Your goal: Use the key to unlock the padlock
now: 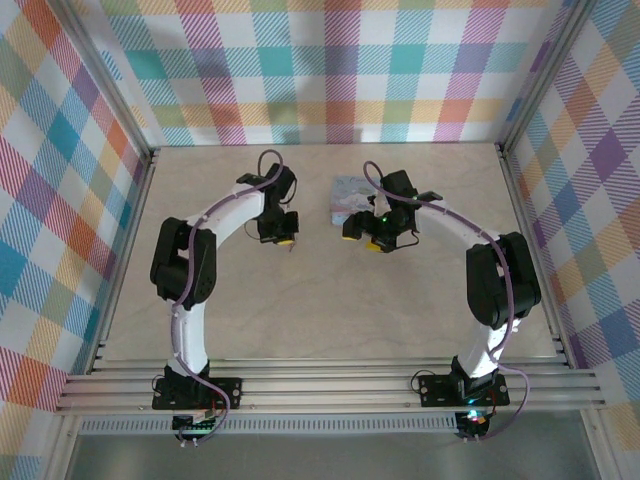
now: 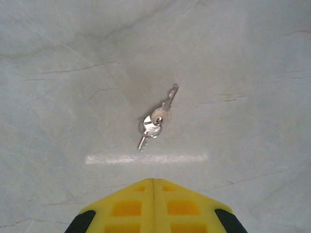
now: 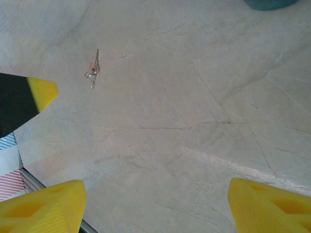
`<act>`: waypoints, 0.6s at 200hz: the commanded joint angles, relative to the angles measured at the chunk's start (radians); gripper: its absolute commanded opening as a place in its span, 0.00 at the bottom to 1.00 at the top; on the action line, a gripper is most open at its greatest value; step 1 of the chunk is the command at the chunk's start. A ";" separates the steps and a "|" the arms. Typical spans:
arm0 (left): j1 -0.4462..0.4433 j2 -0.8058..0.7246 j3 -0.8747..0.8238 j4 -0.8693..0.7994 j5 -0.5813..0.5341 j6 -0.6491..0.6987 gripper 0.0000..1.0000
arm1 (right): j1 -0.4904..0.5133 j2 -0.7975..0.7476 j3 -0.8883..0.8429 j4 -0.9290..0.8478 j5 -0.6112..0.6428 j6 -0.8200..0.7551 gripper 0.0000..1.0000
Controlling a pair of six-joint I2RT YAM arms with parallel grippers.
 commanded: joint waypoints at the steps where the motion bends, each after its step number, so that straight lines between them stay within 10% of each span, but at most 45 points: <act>1: 0.002 -0.006 0.052 -0.022 -0.001 0.019 0.15 | -0.001 0.012 0.019 0.010 -0.029 0.011 0.77; 120: 0.002 0.282 0.311 -0.195 -0.018 0.247 0.33 | -0.001 -0.016 0.017 -0.036 0.024 -0.019 0.77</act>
